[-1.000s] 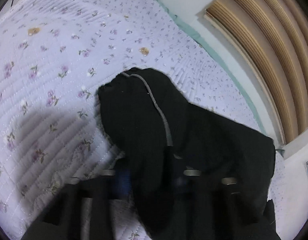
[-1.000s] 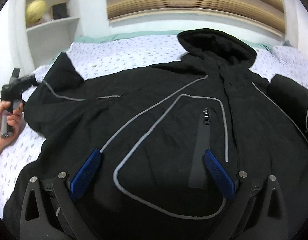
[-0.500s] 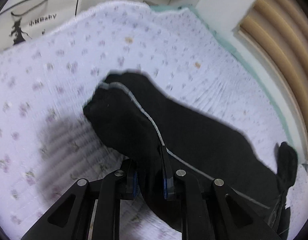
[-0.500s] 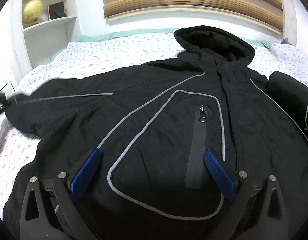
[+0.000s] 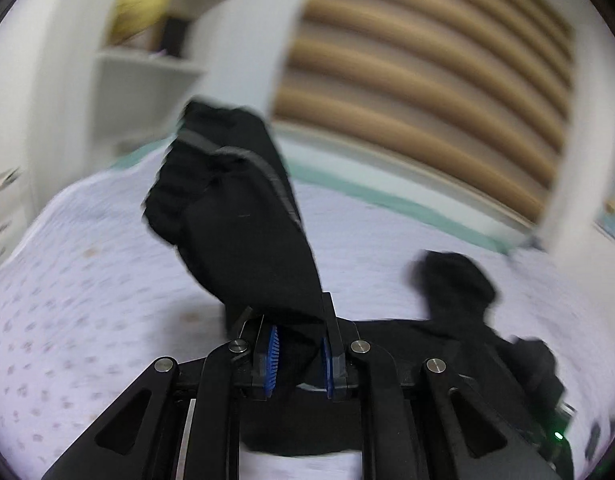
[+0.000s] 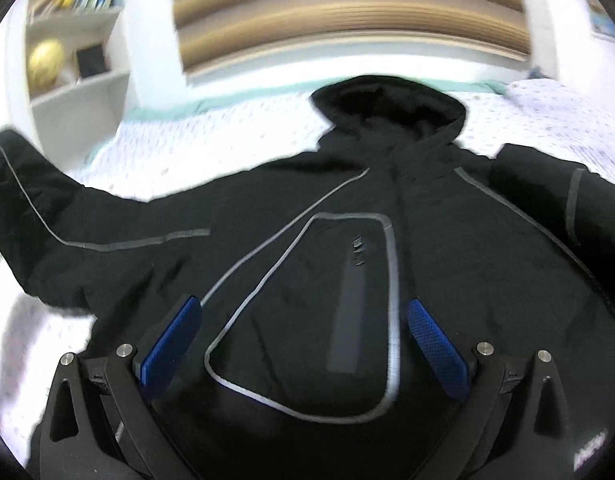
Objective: Fold large clothes
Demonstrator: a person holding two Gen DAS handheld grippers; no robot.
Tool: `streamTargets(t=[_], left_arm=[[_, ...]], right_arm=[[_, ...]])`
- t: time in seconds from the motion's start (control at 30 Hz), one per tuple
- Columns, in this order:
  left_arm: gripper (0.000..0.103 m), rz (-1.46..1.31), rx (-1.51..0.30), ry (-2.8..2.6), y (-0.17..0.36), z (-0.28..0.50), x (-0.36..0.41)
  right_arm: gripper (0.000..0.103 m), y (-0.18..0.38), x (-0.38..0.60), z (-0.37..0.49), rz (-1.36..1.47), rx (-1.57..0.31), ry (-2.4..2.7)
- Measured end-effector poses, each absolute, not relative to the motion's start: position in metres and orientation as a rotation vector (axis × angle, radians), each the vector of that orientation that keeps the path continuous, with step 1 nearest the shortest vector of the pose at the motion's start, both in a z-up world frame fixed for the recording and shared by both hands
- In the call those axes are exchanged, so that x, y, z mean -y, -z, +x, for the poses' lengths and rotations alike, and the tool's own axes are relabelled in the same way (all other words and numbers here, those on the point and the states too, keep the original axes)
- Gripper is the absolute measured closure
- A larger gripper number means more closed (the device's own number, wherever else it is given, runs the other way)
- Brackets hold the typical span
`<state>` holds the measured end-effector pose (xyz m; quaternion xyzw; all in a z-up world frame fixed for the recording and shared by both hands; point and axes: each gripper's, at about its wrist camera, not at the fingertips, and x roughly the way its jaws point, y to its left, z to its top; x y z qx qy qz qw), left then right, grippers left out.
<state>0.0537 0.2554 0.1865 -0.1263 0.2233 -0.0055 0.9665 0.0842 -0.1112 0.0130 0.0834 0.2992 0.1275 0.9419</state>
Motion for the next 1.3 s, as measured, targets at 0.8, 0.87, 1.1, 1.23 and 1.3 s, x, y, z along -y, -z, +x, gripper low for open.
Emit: streamTargets(t=[0.8,0.87,1.1,1.23,1.3], left_arm=[[0.067,0.115,-1.065,0.346,-0.038,0.123,0.033],[0.067,0.067,-1.082,0.347,-0.067,0.111,0.022],[0.067,0.003,-0.897,-0.045,-0.217,0.08,-0.018],[0.044,0.029,-0.78,-0.099,-0.269,0.064,-0.016],[0.042,0.082,-0.762,-0.037,-0.264,0.046,-0.008]], right_arm=[[0.0,-0.026,0.263,0.031,0.16,-0.846,-0.218],[0.0,-0.028,0.258,0.03,0.147,-0.844,-0.224],[0.0,-0.06,0.237,0.033,0.165,-0.836,-0.258],[0.0,-0.076,0.217,0.047,0.112,-0.828,-0.292],[0.0,-0.081,0.216,0.054,0.12,-0.806,-0.275]])
